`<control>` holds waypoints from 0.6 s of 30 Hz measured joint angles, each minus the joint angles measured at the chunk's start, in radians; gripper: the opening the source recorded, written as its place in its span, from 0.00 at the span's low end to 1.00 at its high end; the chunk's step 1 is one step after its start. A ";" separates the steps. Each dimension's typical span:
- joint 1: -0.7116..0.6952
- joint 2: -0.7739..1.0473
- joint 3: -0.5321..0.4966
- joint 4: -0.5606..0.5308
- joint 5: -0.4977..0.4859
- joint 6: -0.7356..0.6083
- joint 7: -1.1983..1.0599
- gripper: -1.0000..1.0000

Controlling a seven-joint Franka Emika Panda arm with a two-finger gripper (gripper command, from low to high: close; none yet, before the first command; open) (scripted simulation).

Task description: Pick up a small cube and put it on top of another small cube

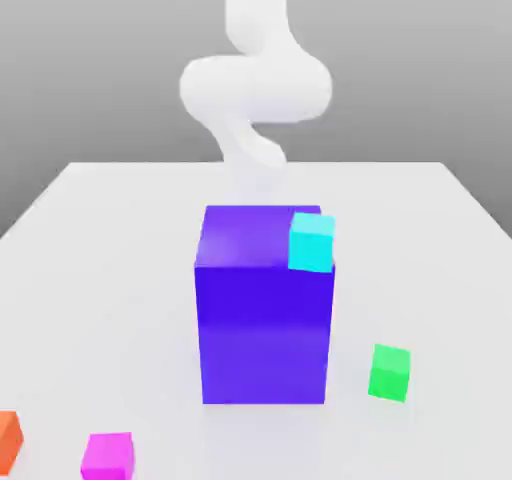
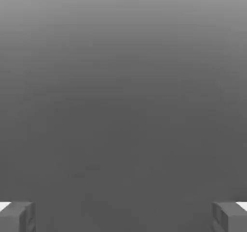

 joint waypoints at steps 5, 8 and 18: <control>0.001 0.186 -0.051 -0.006 0.001 0.061 -0.065 0.50; 0.001 0.295 -0.082 -0.009 0.008 0.096 -0.107 0.50; -0.024 0.658 -0.168 -0.020 0.071 0.213 -0.276 0.50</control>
